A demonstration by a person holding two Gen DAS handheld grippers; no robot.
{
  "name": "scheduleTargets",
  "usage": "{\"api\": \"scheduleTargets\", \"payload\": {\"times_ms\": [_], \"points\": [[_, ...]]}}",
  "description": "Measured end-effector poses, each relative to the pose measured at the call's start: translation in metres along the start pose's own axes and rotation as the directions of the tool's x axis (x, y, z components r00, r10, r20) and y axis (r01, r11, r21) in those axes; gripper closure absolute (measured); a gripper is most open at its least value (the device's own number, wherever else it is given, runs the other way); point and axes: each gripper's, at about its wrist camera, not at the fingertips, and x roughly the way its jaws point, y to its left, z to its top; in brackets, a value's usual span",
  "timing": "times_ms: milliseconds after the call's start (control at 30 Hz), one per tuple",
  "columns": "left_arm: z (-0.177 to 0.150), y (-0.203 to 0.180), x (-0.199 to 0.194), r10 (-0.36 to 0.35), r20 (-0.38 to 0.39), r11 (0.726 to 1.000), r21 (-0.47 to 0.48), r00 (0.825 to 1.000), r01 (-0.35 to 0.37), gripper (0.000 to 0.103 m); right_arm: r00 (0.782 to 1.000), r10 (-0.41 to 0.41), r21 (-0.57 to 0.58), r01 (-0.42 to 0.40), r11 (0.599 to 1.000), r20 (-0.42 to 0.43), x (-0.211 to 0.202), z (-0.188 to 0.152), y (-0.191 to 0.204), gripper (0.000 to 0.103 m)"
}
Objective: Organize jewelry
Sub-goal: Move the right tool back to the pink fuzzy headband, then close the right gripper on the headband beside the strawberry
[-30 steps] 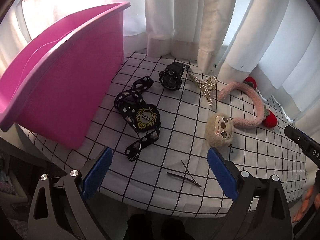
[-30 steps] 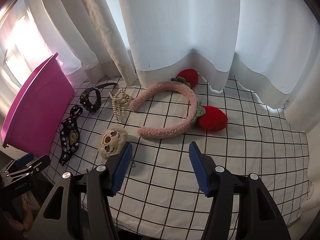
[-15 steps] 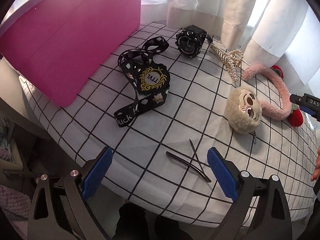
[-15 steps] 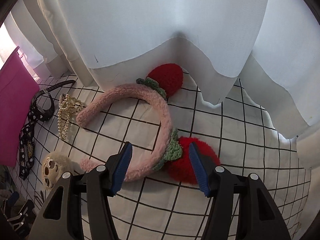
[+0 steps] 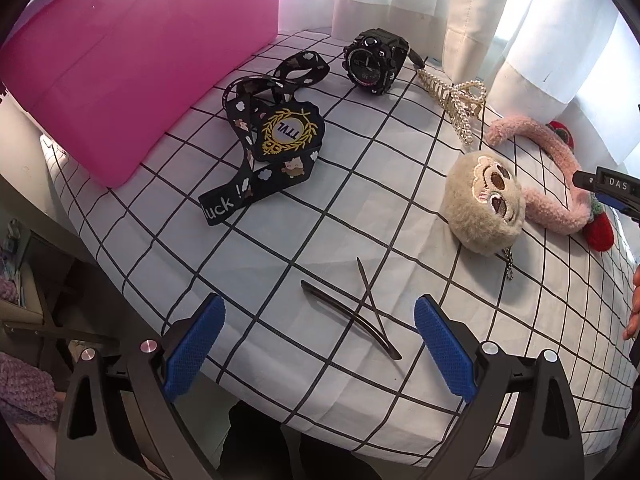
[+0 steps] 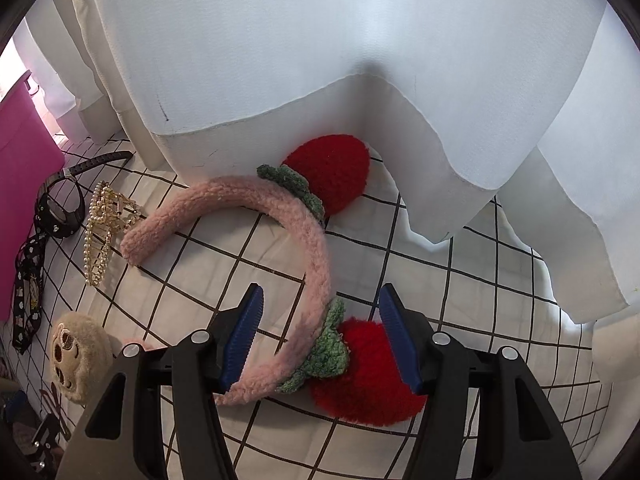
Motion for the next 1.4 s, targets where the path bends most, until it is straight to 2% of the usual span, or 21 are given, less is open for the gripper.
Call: {"api": "scheduleTargets", "payload": {"times_ms": [300, 467, 633, 700, 800, 867, 933, 967, 1033, 1067, 1133, 1167, 1400], "points": [[-0.003, -0.009, 0.019, 0.009, -0.062, 1.0, -0.025, 0.998, -0.011, 0.009, 0.997, -0.019, -0.006, 0.018, 1.0, -0.07, 0.031, 0.005, -0.007, 0.045], [-0.003, -0.015, 0.023, 0.028, -0.046, 0.999, -0.024, 0.999, -0.029, 0.007, 0.998, -0.003, 0.03, 0.005, 1.0, -0.06, 0.036, 0.005, -0.017, 0.035], [0.0, -0.018, 0.025, 0.036, -0.038, 0.999, -0.037, 0.999, -0.037, 0.007, 0.999, 0.003, 0.022, -0.002, 1.0, -0.043, 0.034, 0.002, -0.016, 0.036], [-0.001, -0.019, 0.024, 0.035, -0.033, 0.999, -0.034, 0.999, -0.036, 0.009, 0.999, 0.0, 0.014, 0.0, 1.0, -0.034, 0.029, -0.01, -0.018, 0.037], [-0.002, -0.018, 0.02, 0.032, -0.022, 0.999, -0.042, 0.999, -0.033, 0.02, 1.0, 0.01, 0.003, -0.01, 1.0, -0.023, 0.026, -0.015, -0.013, 0.05], [-0.003, -0.016, 0.016, 0.028, -0.015, 0.998, -0.047, 0.999, -0.029, 0.028, 1.0, 0.009, -0.002, -0.009, 1.0, -0.022, 0.023, -0.018, -0.01, 0.055], [-0.004, -0.015, 0.012, 0.023, -0.011, 0.999, -0.046, 1.0, -0.023, 0.042, 1.0, 0.007, -0.002, -0.007, 1.0, -0.018, 0.021, -0.022, -0.006, 0.057], [-0.008, -0.013, 0.01, 0.024, -0.009, 0.999, -0.042, 1.0, -0.024, 0.045, 1.0, 0.006, -0.001, -0.006, 1.0, -0.015, 0.02, -0.023, -0.006, 0.058], [-0.01, -0.014, 0.009, 0.024, -0.003, 0.999, -0.031, 1.0, -0.024, 0.059, 1.0, 0.005, 0.002, -0.005, 1.0, -0.009, 0.018, -0.028, -0.005, 0.06], [-0.011, -0.015, 0.008, 0.023, -0.001, 0.999, -0.027, 1.0, -0.023, 0.063, 1.0, 0.002, 0.002, -0.002, 1.0, -0.006, 0.016, -0.03, -0.003, 0.06], [-0.01, -0.017, 0.007, 0.02, -0.002, 1.0, -0.023, 1.0, -0.02, 0.084, 1.0, -0.005, -0.005, 0.005, 1.0, 0.001, 0.013, -0.034, 0.0, 0.062], [-0.01, -0.018, 0.007, 0.015, -0.006, 1.0, -0.022, 1.0, -0.015, 0.089, 1.0, -0.006, -0.009, 0.006, 1.0, 0.001, 0.012, -0.037, 0.003, 0.063], [-0.009, -0.007, 0.0, -0.034, -0.01, 0.998, -0.053, 0.999, 0.033, 0.093, 1.0, 0.0, -0.011, 0.0, 1.0, 0.027, -0.01, -0.053, 0.015, 0.073]]}}
